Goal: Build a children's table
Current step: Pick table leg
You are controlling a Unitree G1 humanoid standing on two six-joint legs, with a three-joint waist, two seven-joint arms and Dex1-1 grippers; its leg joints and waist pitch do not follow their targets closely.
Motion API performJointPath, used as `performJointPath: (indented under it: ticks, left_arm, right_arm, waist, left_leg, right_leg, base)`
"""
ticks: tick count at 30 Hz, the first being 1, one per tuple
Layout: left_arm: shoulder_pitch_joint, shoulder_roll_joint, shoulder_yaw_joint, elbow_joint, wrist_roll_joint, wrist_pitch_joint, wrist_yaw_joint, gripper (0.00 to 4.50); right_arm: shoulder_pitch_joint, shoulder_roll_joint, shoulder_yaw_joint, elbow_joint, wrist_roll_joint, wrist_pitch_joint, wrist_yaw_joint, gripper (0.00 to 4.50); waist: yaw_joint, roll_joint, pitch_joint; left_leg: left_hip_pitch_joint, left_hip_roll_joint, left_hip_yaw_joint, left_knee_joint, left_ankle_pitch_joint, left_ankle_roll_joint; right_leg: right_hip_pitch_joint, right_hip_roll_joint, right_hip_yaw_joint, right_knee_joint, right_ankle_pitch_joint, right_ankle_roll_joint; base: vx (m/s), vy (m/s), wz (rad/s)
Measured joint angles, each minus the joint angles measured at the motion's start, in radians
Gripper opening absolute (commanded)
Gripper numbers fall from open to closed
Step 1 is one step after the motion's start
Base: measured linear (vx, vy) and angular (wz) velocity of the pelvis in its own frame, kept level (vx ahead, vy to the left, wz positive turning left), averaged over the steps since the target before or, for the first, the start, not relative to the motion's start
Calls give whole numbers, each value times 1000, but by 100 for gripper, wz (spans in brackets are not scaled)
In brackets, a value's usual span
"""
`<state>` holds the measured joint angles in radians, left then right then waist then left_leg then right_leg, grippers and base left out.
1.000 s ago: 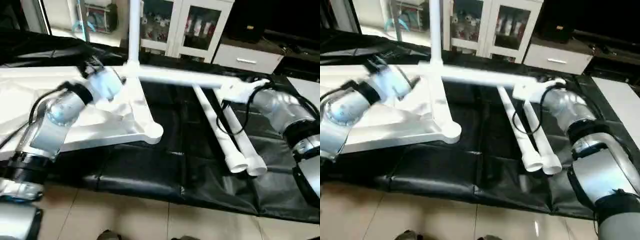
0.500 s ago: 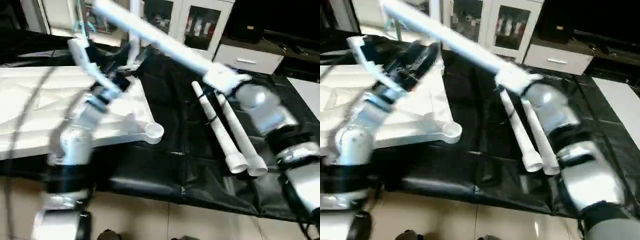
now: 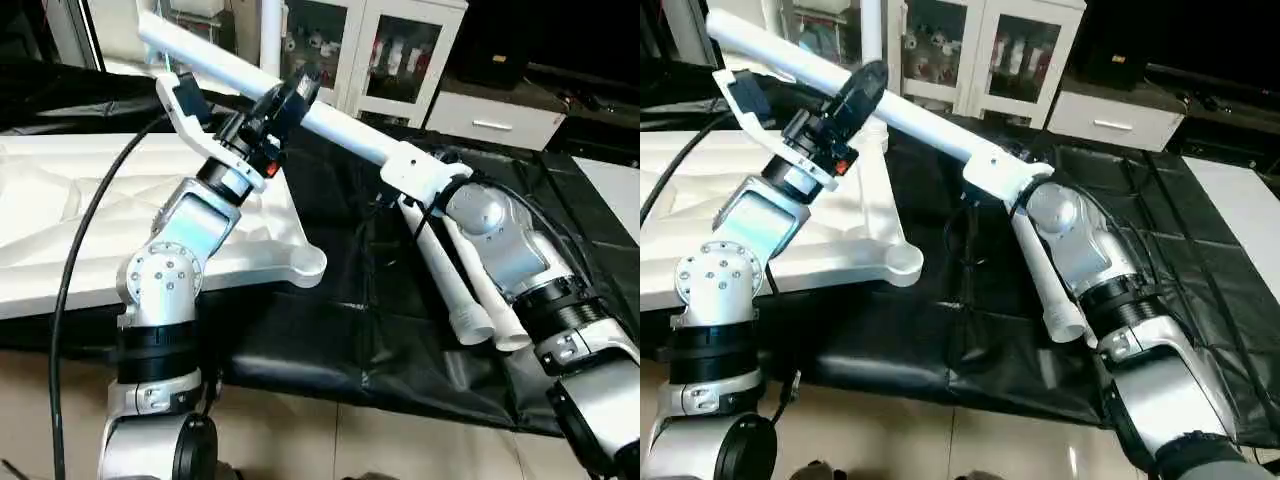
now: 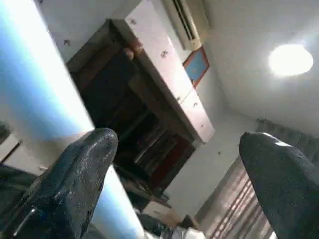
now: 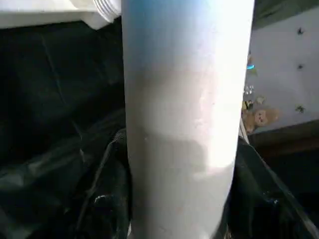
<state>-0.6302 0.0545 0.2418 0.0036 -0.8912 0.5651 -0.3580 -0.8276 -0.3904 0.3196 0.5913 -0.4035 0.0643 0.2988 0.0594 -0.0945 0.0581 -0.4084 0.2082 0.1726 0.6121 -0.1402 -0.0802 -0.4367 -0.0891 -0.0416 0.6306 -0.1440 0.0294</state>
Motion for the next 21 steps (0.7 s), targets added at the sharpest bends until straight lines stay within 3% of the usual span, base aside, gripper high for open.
performJointPath:
  ticks: [9, 17, 21]
  left_arm:
    - [70, 27, -14, -30, 6, 22, 17, 450]
    - [-27, 9, 32, 48, 24, -29, 52, 450]
    - [-32, 5, 36, 70, 35, -43, 60, 450]
  right_arm:
    - [-2, -26, -30, -6, -4, 23, -10, 189]
    - [27, -6, -18, -125, -8, 56, 3, 189]
    - [50, 5, 2, -137, -9, 65, 11, 189]
  waist:
    - [-1, 0, 0]
    - [-1, 0, 0]
    - [-1, 0, 0]
  left_leg:
    - [0, 0, 0, 0, 0, 0]
    - [1, 0, -1, 0, 0, 0]
    - [1, 0, -1, 0, 0, 0]
  right_leg:
    - [0, 1, 0, 0, 0, 0]
    - [1, 1, 0, -1, 0, 0]
    - [1, 1, 0, -1, 0, 0]
  base:
    - [0, 0, 0]
    - [0, 0, 0]
    - [0, 0, 0]
